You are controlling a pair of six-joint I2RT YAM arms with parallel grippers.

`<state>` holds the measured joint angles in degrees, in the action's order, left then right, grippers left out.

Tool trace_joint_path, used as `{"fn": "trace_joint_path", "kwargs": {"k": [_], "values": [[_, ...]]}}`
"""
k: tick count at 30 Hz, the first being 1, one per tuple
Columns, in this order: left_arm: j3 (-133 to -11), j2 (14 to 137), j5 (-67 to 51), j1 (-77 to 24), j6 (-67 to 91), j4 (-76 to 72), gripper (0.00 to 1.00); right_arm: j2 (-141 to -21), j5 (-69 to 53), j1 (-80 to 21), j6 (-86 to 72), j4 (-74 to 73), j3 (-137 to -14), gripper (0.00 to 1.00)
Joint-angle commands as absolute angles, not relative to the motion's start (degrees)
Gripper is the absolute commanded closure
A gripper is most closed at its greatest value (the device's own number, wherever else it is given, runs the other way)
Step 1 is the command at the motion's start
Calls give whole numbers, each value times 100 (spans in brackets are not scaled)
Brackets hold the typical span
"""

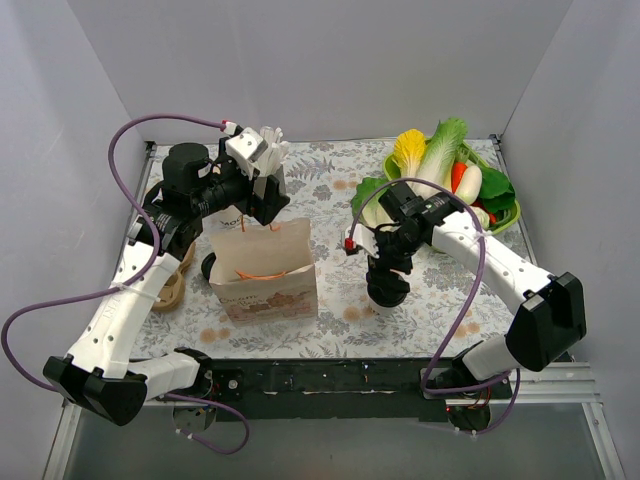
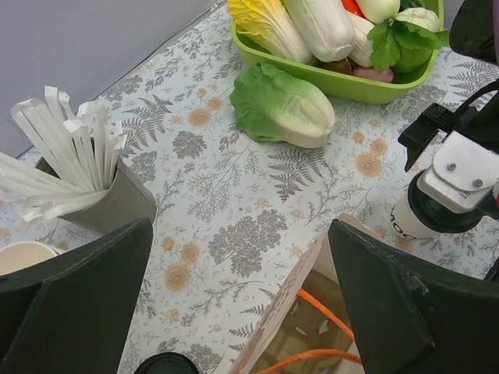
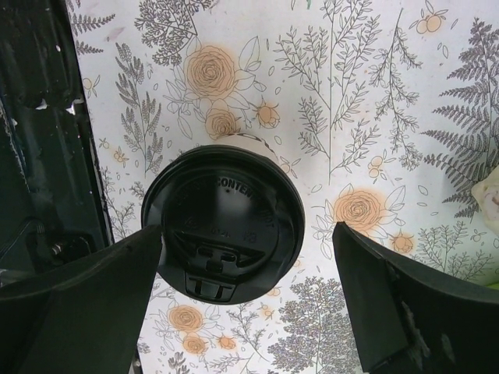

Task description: Pack the takeout coffee

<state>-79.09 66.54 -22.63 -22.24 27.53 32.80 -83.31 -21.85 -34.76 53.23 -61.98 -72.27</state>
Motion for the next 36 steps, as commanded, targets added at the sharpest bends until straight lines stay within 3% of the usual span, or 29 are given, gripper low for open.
{"fn": "trace_joint_path", "kwargs": {"k": [1, 36], "values": [[-7866, 6565, -2373, -2224, 2777, 3305, 2, -8191, -2206, -3568, 5361, -6178, -7242, 2], [-7778, 6600, -2417, -2224, 2760, 3287, 2, -8016, -2127, -3867, 5880, -6583, -7102, 2]]}}
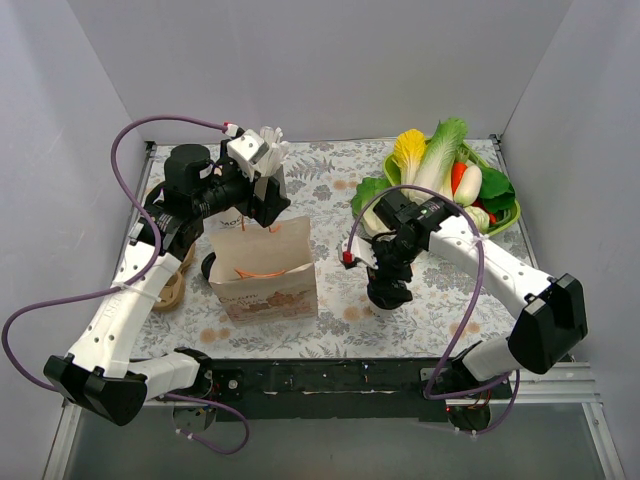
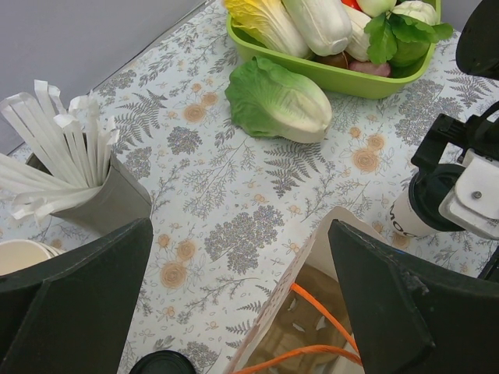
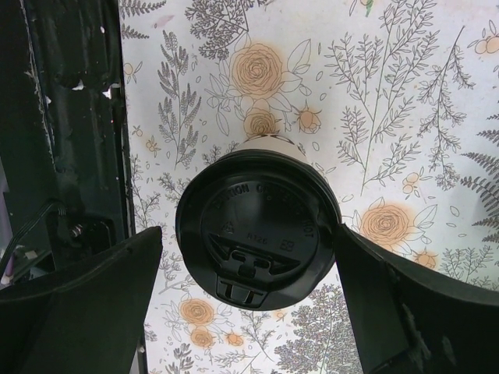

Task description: Pack the takeout coffee

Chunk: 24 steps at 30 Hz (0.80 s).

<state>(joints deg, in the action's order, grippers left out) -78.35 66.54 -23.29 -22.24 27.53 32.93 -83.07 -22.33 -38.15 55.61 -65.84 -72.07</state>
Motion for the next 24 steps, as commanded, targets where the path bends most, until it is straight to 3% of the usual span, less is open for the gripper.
{"fn": "trace_joint_path", "kwargs": {"k": [1, 24], "values": [[-7778, 6592, -2426, -2232, 2760, 3296, 2, -8007, -2101, -3885, 5880, -6566, -7084, 2], [-7734, 6609, -2470, -2224, 2751, 3313, 2, -7884, -1732, -4122, 6047, -6284, -6724, 4]]}}
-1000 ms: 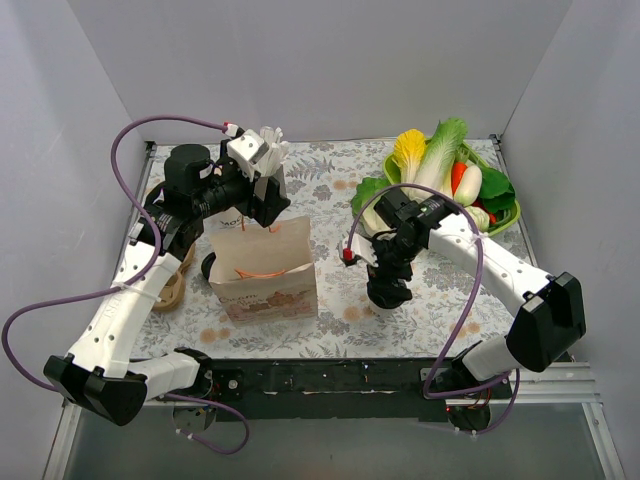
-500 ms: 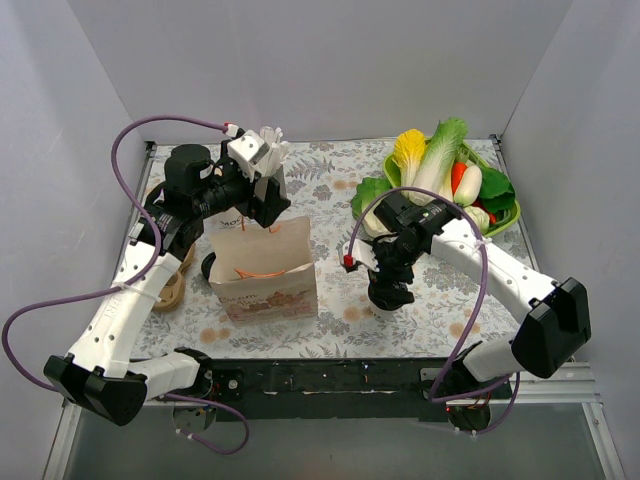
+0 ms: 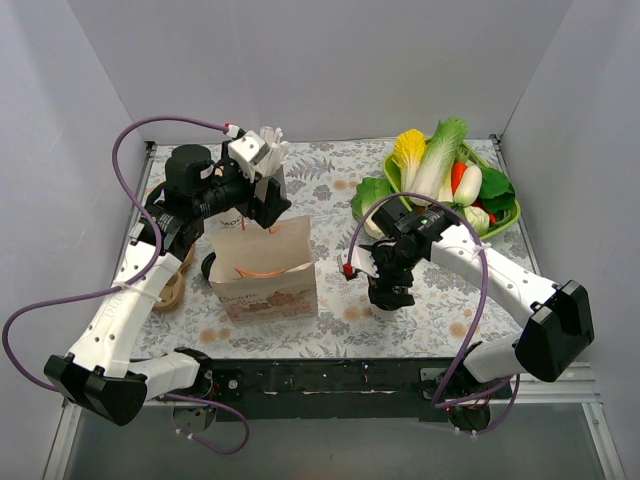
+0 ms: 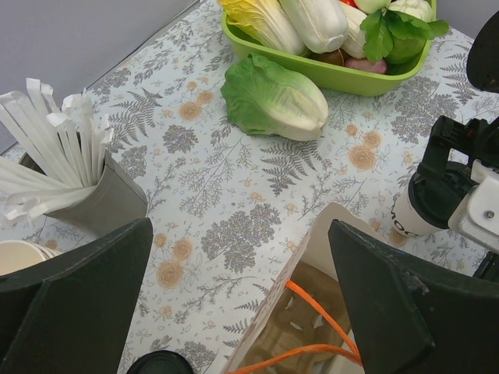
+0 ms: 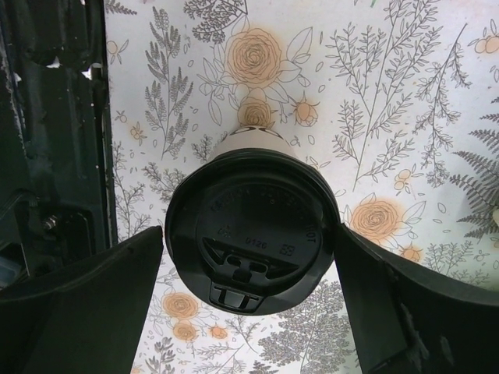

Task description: Pack the takeout coffee

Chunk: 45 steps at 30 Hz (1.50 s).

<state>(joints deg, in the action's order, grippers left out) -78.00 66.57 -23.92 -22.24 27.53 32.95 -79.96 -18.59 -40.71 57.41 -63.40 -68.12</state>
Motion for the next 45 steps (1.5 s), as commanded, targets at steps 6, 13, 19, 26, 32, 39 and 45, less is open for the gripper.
{"fn": "trace_joint_path", "kwargs": {"k": [6, 13, 19, 26, 32, 39, 45], "values": [[-7734, 6627, -2487, -2224, 2751, 3313, 2, -7884, -1714, -4131, 6126, -6319, -6645, 11], [-7761, 6653, -2505, -2224, 2751, 3349, 2, -7980, -1696, -4131, 6231, -6565, -6715, 32], [-7848, 6697, -2268, -2215, 2795, 3593, 2, -7989, -1635, -4131, 6196, -6636, -6952, 40], [-9008, 6821, -2583, -1320, 1872, 5299, 2, -7875, -1371, -4105, 6047, -6653, -7426, 41], [-9589, 6961, -3594, -308, 1003, 7108, 2, -8041, -1696, -3929, 5731, -6653, -7523, 68], [-9422, 6487, -4358, -185, 1423, 6111, 2, -8402, -2029, -3867, 5423, -6469, -7725, 77], [-9825, 6916, -4958, -334, 2819, 4853, 2, -8648, -2101, -3815, 5282, -6425, -7884, 85]]}}
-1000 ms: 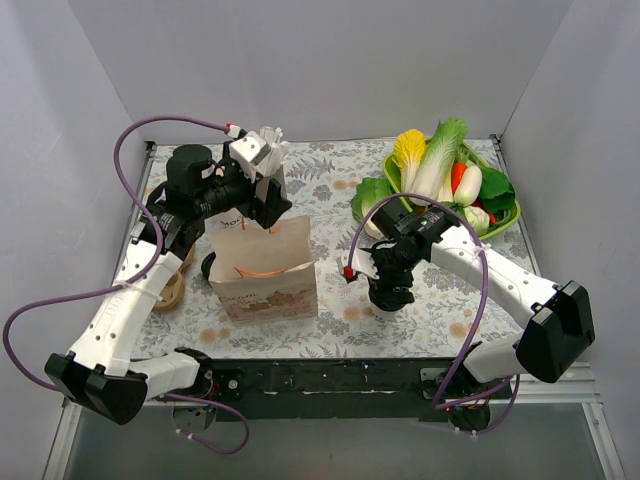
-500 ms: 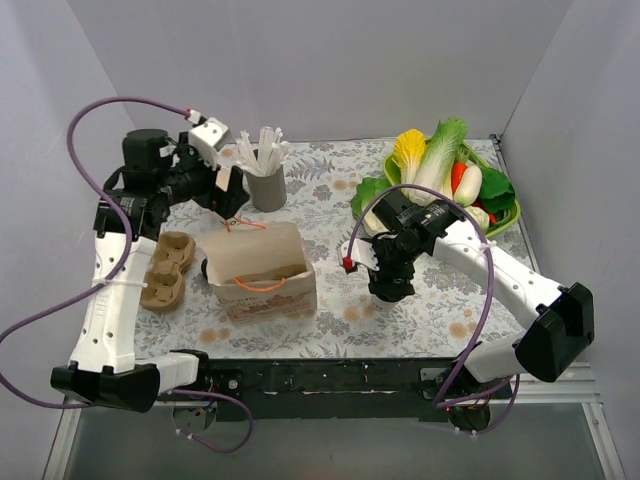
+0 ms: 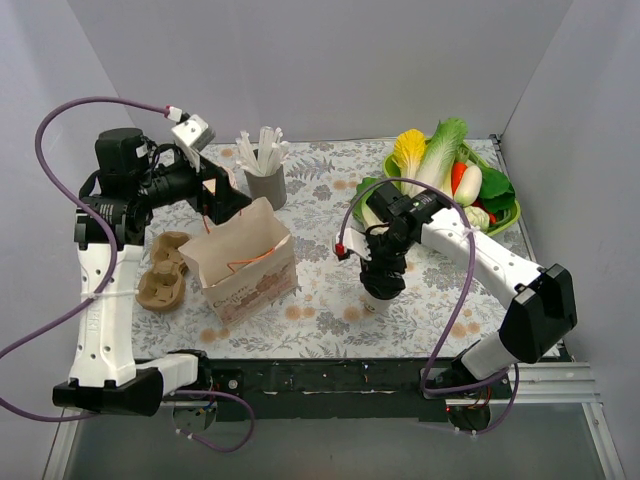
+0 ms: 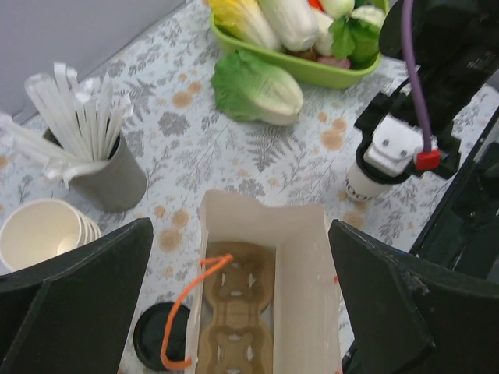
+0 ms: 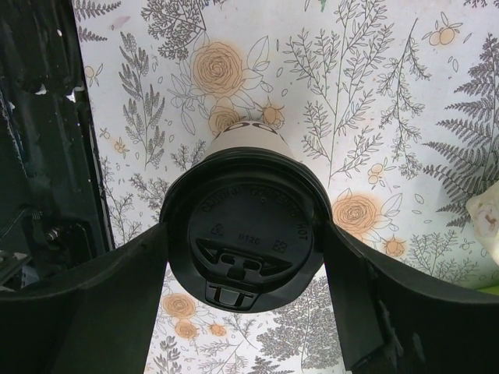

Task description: Pack the takeout coffee

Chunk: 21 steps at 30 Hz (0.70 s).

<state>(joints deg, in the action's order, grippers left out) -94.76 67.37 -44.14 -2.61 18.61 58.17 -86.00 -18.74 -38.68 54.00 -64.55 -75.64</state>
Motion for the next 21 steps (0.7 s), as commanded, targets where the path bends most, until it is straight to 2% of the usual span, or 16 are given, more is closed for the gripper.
{"fn": "trace_joint_path", "kwargs": {"k": [1, 2, 6, 9, 13, 17, 21], "values": [[-9931, 6952, -4792, -334, 2830, 4817, 2, -8648, -2074, -3788, 5247, -6390, -7901, 97], [-10053, 7013, -4477, -334, 2726, 4947, 2, -8640, -2039, -3779, 5195, -6337, -7901, 99], [-11588, 7593, -2624, -299, 1575, 6980, 2, -8640, -1969, -3630, 4862, -6205, -8024, 99], [-12311, 7849, -2260, -281, 1003, 7934, 2, -8648, -2047, -3490, 4615, -6056, -8077, 99], [-11638, 7129, -2426, -290, 975, 7919, 2, -8692, -2101, -3340, 4281, -5766, -8165, 99], [-10242, 6576, -2022, -299, 984, 7910, 2, -8885, -2311, -3112, 3982, -5616, -8603, 99], [-9301, 6486, -1723, -299, 1169, 7656, 4, -8974, -2548, -2997, 3815, -5564, -9323, 99]]}}
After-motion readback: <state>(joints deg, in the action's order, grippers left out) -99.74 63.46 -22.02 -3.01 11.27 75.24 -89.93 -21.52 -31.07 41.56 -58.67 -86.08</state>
